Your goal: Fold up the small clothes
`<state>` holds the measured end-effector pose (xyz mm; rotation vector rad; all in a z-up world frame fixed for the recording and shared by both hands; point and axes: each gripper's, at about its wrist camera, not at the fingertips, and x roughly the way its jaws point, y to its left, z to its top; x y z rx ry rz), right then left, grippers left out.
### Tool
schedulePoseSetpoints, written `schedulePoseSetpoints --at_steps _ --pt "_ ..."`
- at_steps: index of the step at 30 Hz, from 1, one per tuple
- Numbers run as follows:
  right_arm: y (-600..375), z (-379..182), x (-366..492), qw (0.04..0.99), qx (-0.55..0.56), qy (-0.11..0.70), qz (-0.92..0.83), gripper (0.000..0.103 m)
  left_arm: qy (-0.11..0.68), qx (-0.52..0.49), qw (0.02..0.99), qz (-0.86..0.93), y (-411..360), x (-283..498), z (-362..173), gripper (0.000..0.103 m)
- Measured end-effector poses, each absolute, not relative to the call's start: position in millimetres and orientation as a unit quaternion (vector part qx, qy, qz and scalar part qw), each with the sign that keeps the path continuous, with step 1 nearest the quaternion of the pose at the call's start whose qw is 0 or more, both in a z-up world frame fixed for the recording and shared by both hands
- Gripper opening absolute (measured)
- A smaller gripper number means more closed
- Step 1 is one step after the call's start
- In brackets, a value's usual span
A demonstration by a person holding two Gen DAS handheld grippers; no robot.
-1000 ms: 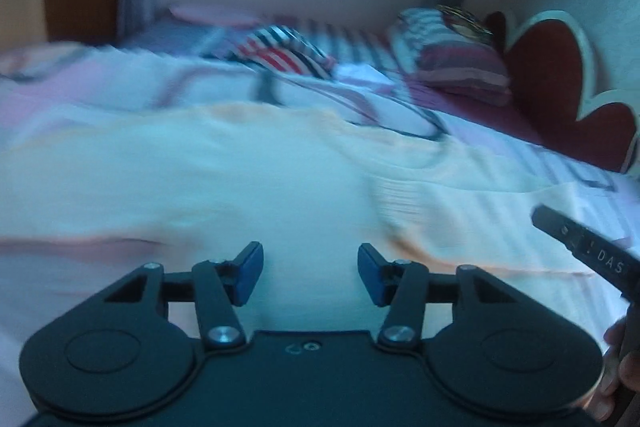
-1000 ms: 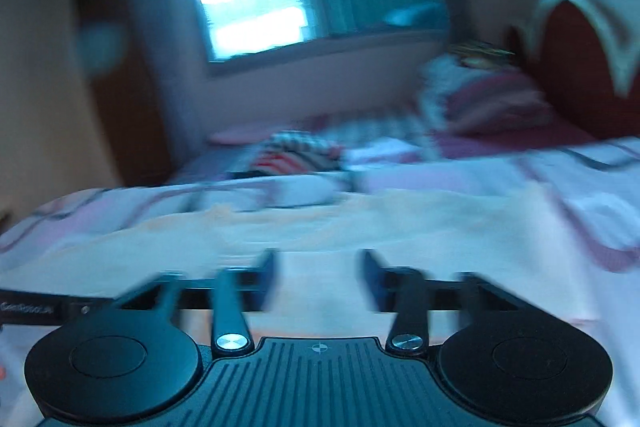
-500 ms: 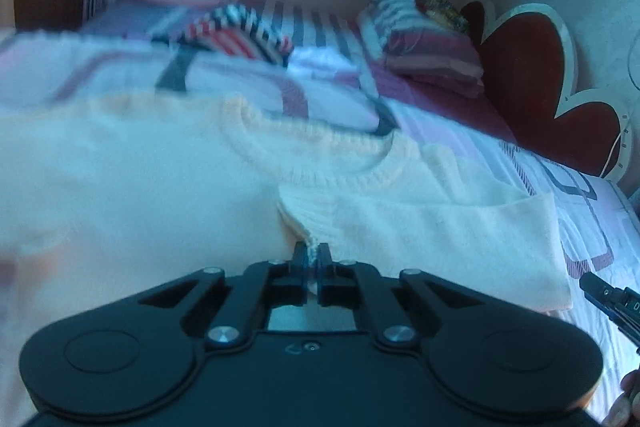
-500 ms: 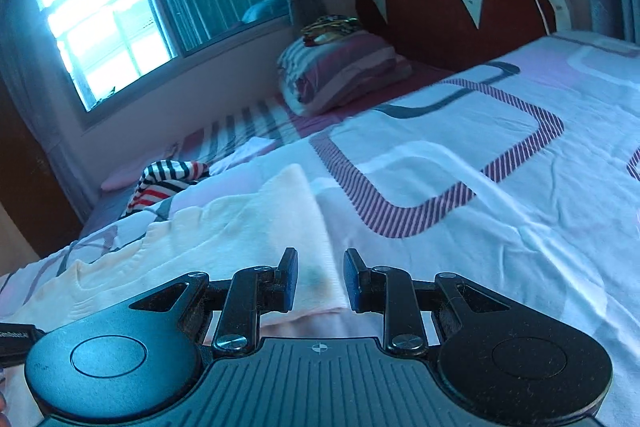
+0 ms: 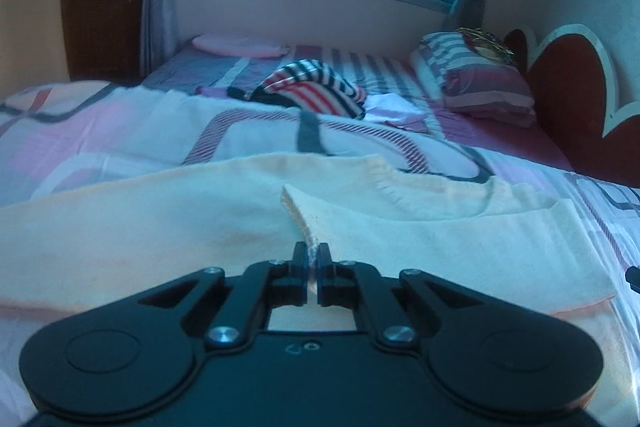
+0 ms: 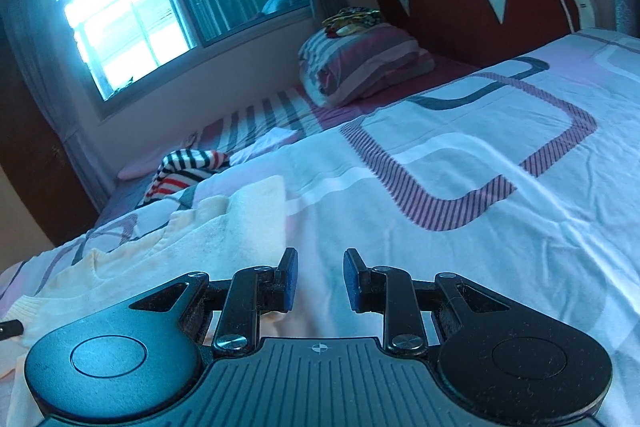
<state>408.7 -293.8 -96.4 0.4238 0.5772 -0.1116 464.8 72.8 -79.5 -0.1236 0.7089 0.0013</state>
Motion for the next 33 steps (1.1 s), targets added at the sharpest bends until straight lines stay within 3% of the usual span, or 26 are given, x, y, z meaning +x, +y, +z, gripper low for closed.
schedulePoseSetpoints --at_steps 6,9,15,17,19,23,29,33 --pt "-283 -95 414 0.938 0.191 0.287 -0.03 0.026 0.347 -0.061 0.936 0.008 82 458 -86 0.003" --pt "-276 -96 418 0.938 0.182 0.294 0.004 0.001 0.351 -0.054 0.935 0.008 80 460 -89 0.003" --pt "-258 -109 427 0.936 0.125 0.33 0.022 0.0 0.367 -0.035 0.929 0.018 77 468 -105 0.005" --pt "-262 -116 429 0.932 0.13 0.337 0.022 0.0 0.37 -0.01 0.928 0.038 76 468 -110 0.028" --pt "-266 -110 428 0.933 0.133 0.333 0.021 0.0 0.354 0.021 0.931 0.081 76 462 -104 0.042" --pt "-262 -96 444 0.944 0.128 0.302 0.045 0.0 0.325 0.047 0.943 0.046 57 464 -91 0.04" --pt "-195 -107 499 0.927 0.075 0.333 0.154 0.0 0.345 0.075 0.935 -0.022 2 493 -107 0.041" --pt "-179 -121 511 0.92 0.034 0.342 0.187 0.0 0.346 0.061 0.936 -0.015 8 500 -112 0.043"
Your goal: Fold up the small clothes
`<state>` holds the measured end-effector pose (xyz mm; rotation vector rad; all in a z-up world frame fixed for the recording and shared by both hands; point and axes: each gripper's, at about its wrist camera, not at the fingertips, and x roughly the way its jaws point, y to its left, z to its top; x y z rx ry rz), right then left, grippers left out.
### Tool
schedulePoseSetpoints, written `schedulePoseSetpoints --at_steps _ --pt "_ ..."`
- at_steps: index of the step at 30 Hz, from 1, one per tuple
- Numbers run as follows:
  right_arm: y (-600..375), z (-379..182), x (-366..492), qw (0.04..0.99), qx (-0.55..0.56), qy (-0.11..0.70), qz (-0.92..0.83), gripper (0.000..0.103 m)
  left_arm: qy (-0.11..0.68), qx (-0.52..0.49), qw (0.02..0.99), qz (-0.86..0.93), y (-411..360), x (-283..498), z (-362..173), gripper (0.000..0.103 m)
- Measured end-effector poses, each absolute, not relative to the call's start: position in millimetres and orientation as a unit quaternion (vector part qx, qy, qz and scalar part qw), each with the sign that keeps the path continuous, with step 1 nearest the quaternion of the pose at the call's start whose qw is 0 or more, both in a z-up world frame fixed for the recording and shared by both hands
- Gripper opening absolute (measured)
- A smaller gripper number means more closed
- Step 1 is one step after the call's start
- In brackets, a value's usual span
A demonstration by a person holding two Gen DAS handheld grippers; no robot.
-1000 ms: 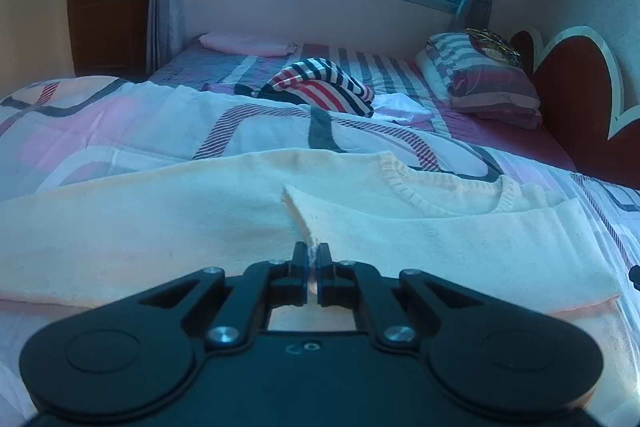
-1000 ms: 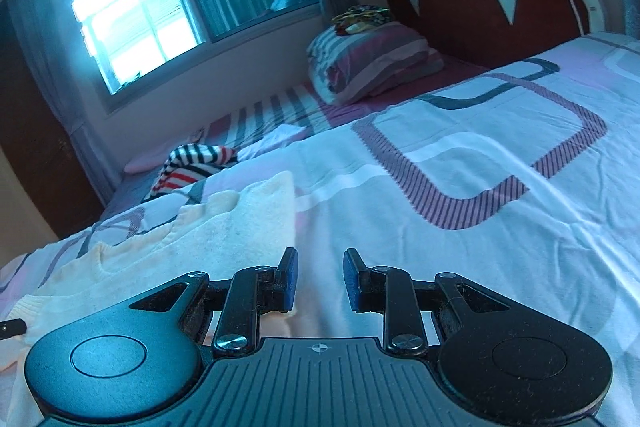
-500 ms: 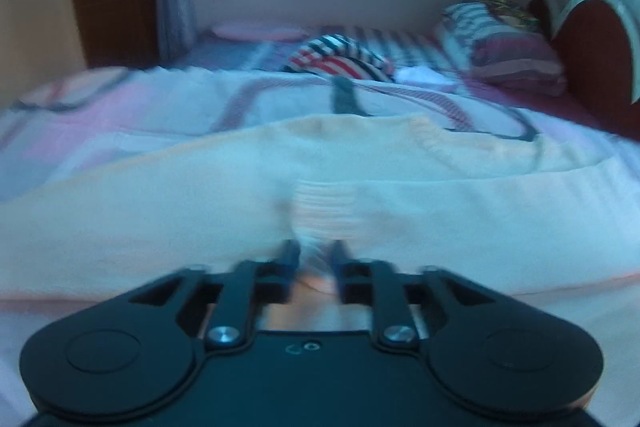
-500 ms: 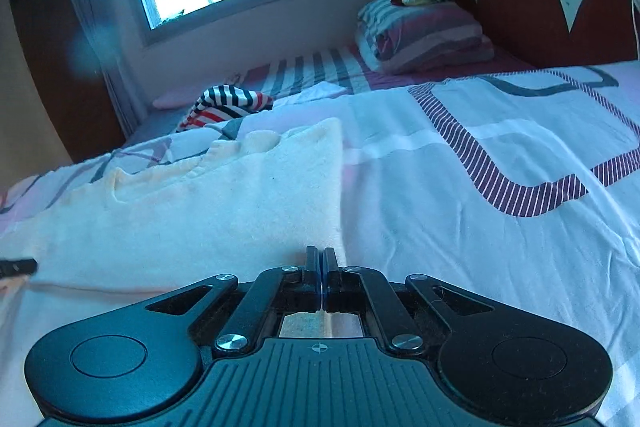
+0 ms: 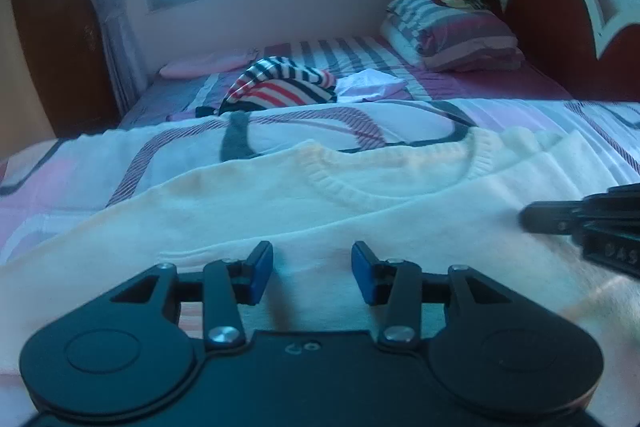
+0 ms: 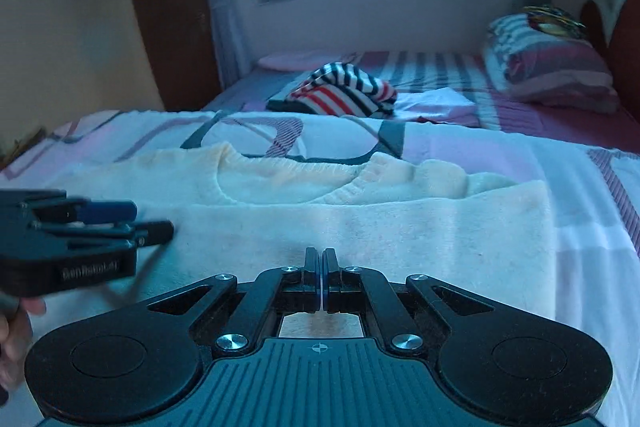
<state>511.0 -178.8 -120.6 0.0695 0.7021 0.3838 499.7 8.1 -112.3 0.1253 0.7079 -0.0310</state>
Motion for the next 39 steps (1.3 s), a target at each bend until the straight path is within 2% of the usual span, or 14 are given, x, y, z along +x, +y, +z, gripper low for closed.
schedulePoseSetpoints --at_steps 5,9,14,19,25,26,30,33,39 --pt "-246 -127 543 0.936 0.055 0.344 0.057 0.0 0.348 0.035 0.937 0.013 52 498 -116 0.044" --pt "-283 -131 568 0.927 0.083 0.365 0.023 0.0 0.345 0.052 0.937 0.021 51 502 -116 0.044" --pt "-283 -128 565 0.926 0.052 0.373 0.025 0.0 0.344 0.048 0.937 0.024 49 498 -110 0.042" --pt "-271 -109 519 0.931 0.063 0.356 0.056 0.0 0.328 0.052 0.943 -0.008 35 472 -103 0.044" --pt "-256 -124 479 0.927 0.048 0.37 0.041 0.0 0.342 0.04 0.939 -0.005 34 465 -116 0.047" --pt "-257 -122 476 0.925 0.052 0.374 0.035 0.0 0.345 0.038 0.938 -0.001 35 466 -112 0.043" --pt "-252 -105 451 0.932 0.063 0.352 0.055 0.0 0.329 0.05 0.943 -0.014 27 454 -104 0.046" --pt "-240 -119 447 0.927 0.034 0.369 0.056 0.0 0.342 0.045 0.939 -0.011 26 457 -118 0.049" --pt "-233 -107 441 0.934 0.032 0.353 0.045 0.0 0.349 0.034 0.937 0.003 35 454 -116 0.05"
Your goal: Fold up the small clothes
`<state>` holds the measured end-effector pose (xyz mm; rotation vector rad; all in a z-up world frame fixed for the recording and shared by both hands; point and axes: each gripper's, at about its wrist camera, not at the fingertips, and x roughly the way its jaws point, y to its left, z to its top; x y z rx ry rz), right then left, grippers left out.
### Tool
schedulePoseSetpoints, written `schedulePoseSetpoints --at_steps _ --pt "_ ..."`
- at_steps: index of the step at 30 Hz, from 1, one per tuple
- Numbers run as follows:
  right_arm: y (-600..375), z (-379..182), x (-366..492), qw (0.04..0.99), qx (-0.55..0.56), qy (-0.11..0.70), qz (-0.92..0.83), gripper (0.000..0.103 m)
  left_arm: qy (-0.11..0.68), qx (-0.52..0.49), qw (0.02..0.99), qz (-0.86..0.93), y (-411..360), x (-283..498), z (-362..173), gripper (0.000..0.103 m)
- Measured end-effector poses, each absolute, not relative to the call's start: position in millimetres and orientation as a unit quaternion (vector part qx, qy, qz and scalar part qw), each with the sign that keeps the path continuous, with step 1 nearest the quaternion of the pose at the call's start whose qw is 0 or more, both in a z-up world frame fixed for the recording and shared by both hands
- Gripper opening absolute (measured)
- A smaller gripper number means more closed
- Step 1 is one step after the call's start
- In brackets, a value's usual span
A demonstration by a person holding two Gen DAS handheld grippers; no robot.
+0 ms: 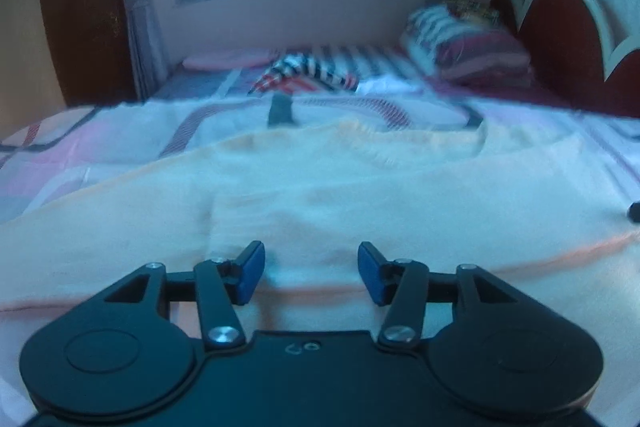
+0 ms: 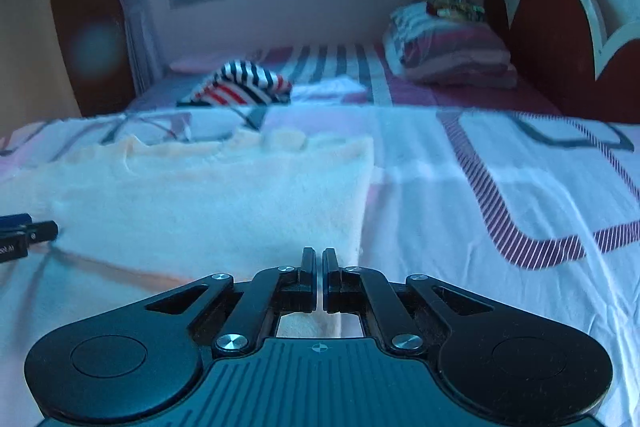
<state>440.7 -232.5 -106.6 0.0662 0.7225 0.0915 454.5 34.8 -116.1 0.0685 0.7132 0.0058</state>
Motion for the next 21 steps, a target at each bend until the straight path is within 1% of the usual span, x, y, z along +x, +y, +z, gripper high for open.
schedulePoseSetpoints --at_steps 2,4,6,9,15,19,20,21 --pt "-232 -119 446 0.925 0.03 0.378 0.038 0.0 0.347 0.022 0.938 -0.005 40 456 -118 0.052" --pt "-231 -117 447 0.925 0.032 0.378 0.033 0.0 0.351 0.018 0.936 -0.007 43 456 -113 0.051" --pt "-228 -107 444 0.928 0.038 0.368 0.029 0.0 0.334 0.013 0.942 -0.008 50 447 -105 0.052" --pt "-220 -99 436 0.932 0.04 0.359 0.033 0.0 0.332 -0.013 0.943 0.009 77 432 -104 0.053" --pt "-203 -97 423 0.934 0.061 0.351 0.04 0.0 0.329 -0.082 0.936 0.099 174 389 -105 0.052" --pt "-193 -98 429 0.931 0.077 0.355 0.043 0.0 0.328 -0.169 0.914 0.168 259 370 -109 0.048" --pt "-191 -99 432 0.929 0.085 0.358 0.041 0.0 0.327 -0.188 0.909 0.176 277 366 -109 0.044" --pt "-189 -100 436 0.926 0.09 0.364 0.036 0.001 0.323 -0.203 0.906 0.181 292 364 -108 0.044"
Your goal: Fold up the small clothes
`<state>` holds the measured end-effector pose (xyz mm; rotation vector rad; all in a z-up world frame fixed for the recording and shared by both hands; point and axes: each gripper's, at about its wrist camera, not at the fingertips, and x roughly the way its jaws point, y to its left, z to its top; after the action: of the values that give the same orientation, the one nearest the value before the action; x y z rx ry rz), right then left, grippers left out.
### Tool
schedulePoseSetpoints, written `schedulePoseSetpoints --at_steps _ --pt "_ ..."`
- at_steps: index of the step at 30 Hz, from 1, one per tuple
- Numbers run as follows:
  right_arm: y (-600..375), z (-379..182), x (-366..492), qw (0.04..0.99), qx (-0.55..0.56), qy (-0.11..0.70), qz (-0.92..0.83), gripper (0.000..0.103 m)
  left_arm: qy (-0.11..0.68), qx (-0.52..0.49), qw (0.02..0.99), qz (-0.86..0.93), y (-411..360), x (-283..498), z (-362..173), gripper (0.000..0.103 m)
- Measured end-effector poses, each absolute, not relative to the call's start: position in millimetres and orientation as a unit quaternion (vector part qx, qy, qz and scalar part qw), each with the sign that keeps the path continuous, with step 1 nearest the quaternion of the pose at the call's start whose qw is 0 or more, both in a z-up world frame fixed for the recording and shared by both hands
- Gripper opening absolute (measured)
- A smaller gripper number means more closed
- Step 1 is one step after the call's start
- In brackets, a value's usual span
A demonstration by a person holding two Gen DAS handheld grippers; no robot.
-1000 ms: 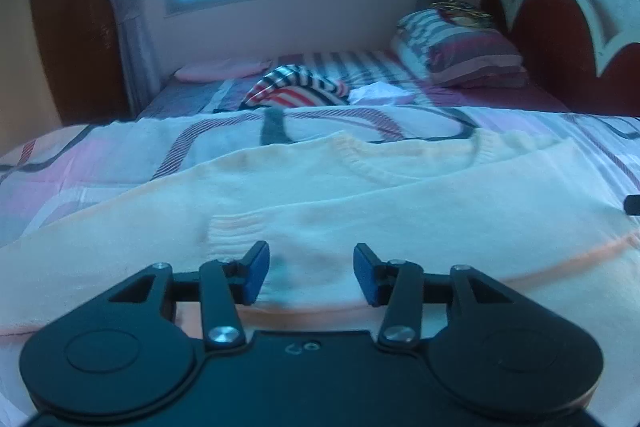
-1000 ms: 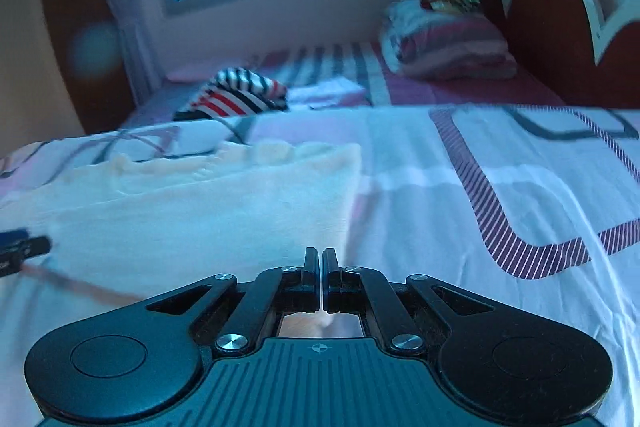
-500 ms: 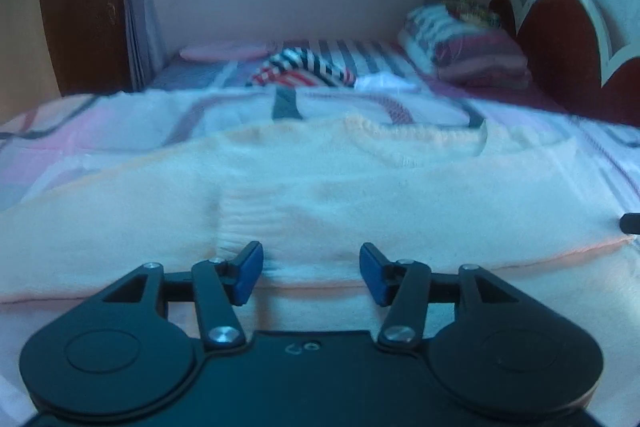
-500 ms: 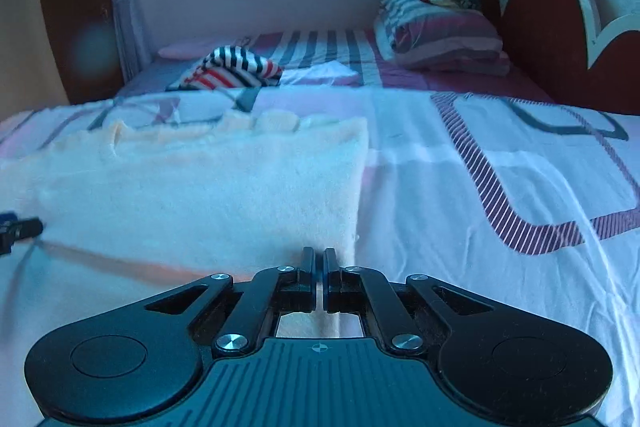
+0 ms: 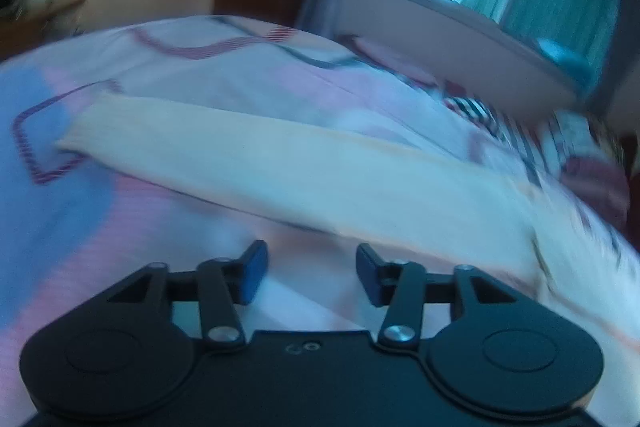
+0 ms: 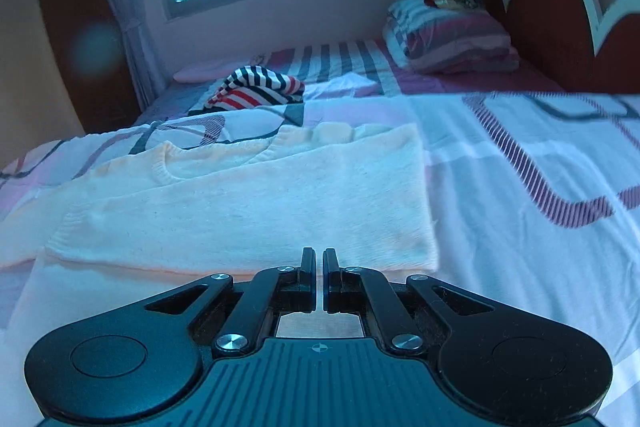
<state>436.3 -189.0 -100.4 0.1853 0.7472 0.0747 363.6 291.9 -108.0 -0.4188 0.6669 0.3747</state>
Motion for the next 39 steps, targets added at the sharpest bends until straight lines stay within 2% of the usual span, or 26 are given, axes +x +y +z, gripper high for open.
schedulePoseSetpoints --at_steps 3,5,6,7,8,10,12,13,14,16,20,26,31,39 --pt "-182 -100 441 0.924 0.098 0.369 0.026 0.001 0.304 -0.246 0.895 0.216 334 355 -105 0.045" --pt "-178 -98 442 0.923 0.104 0.369 0.026 0.005 0.28 -0.304 0.882 0.229 363 348 -108 0.045" --pt "-177 -97 443 0.922 0.109 0.37 0.025 0.023 0.268 -0.332 0.875 0.231 377 343 -110 0.045" --pt "-175 -95 443 0.922 0.112 0.369 0.023 0.053 0.256 -0.361 0.866 0.232 391 338 -113 0.042" --pt "-174 -94 443 0.924 0.112 0.366 0.018 0.061 0.246 -0.388 0.857 0.233 403 337 -115 0.04" --pt "-171 -89 443 0.929 0.108 0.354 0.013 0.061 0.232 -0.421 0.844 0.237 420 337 -118 0.037" --pt "-169 -87 445 0.929 0.111 0.353 0.012 0.061 0.233 -0.424 0.841 0.243 428 343 -119 0.029" --pt "-169 -86 446 0.93 0.109 0.351 0.007 0.06 0.238 -0.418 0.841 0.248 431 347 -119 0.018" --pt "-168 -85 447 0.931 0.106 0.349 0.004 0.059 0.247 -0.409 0.841 0.253 434 352 -119 0.002" --pt "-169 -85 449 0.929 0.107 0.353 0.003 0.053 0.25 -0.403 0.842 0.258 441 356 -119 0.002" --pt "-172 -86 448 0.929 0.103 0.354 -0.004 0.053 0.21 -0.373 0.866 0.259 433 358 -93 0.002" --pt "-186 -93 446 0.927 0.113 0.357 -0.011 0.053 0.252 -0.31 0.879 0.26 417 385 -87 0.002" --pt "-200 -94 444 0.93 0.124 0.345 -0.013 0.053 0.249 -0.235 0.921 0.185 347 398 -65 0.002" --pt "-220 -84 437 0.935 0.14 0.325 -0.006 0.053 0.255 -0.116 0.959 0.042 183 450 -46 0.002"
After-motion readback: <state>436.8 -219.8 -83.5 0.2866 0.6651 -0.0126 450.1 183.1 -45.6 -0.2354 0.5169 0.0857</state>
